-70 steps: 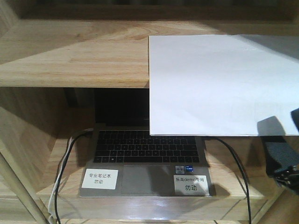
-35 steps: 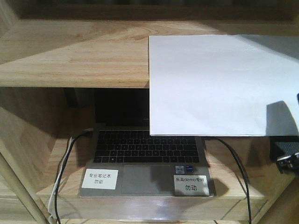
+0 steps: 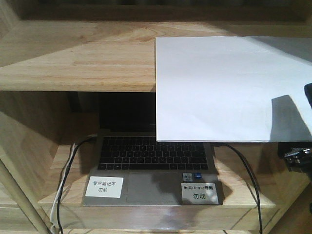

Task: Grab stapler and paper to desk for stapling
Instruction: 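Move the right gripper to the white paper's overhanging edge, then pinch the paper edge with the right gripper and pull it off the shelf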

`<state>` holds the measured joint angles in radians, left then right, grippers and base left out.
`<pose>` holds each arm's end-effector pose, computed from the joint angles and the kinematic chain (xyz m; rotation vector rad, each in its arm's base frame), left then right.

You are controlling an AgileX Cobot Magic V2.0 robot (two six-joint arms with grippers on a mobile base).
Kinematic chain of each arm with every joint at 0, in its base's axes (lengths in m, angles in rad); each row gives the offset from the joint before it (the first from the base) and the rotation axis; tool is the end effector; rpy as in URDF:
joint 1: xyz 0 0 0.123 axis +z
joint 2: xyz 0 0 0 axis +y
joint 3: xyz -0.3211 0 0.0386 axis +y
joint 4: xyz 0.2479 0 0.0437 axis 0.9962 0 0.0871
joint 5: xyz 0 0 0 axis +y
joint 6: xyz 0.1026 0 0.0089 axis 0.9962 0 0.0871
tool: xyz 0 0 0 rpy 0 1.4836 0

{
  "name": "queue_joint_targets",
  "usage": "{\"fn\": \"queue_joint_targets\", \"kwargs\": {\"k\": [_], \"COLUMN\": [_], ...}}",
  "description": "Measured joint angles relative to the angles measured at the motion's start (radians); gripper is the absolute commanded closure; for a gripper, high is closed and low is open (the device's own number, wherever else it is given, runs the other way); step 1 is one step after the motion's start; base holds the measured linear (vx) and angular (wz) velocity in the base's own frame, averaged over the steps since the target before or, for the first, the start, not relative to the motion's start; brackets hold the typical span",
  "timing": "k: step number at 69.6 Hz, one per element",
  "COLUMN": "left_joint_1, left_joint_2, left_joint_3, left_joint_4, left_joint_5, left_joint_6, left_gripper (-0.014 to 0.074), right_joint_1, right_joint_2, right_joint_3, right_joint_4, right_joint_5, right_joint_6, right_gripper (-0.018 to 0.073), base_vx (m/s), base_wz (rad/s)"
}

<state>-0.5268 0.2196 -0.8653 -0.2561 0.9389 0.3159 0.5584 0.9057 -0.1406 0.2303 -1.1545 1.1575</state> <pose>-0.0402 -0.0010 0.3956 0.7408 1.6165 -0.4451 0.1227 0.0513 0.3046 0.6144 1.0818 1.4858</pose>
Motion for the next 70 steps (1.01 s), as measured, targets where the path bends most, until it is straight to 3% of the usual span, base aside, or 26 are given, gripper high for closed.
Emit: {"fn": "queue_joint_targets", "kwargs": {"k": [39, 70], "left_joint_1": [0.0, 0.0], "left_joint_2": [0.0, 0.0], "left_joint_3": [0.0, 0.0], "left_joint_4": [0.0, 0.0], "left_joint_5": [0.0, 0.0], "left_joint_6": [0.0, 0.0], "left_gripper": [0.0603, 0.0603], "right_joint_1": [0.0, 0.0], "right_joint_2": [0.0, 0.0], "right_joint_3": [0.0, -0.026], "right_joint_4": [0.0, -0.015], "right_joint_5": [-0.001, 0.0], "right_joint_6": [0.009, 0.018], "right_gripper": [0.0573, 0.0569], "base_vx": [0.0, 0.0], "base_wz": [0.0, 0.0]}}
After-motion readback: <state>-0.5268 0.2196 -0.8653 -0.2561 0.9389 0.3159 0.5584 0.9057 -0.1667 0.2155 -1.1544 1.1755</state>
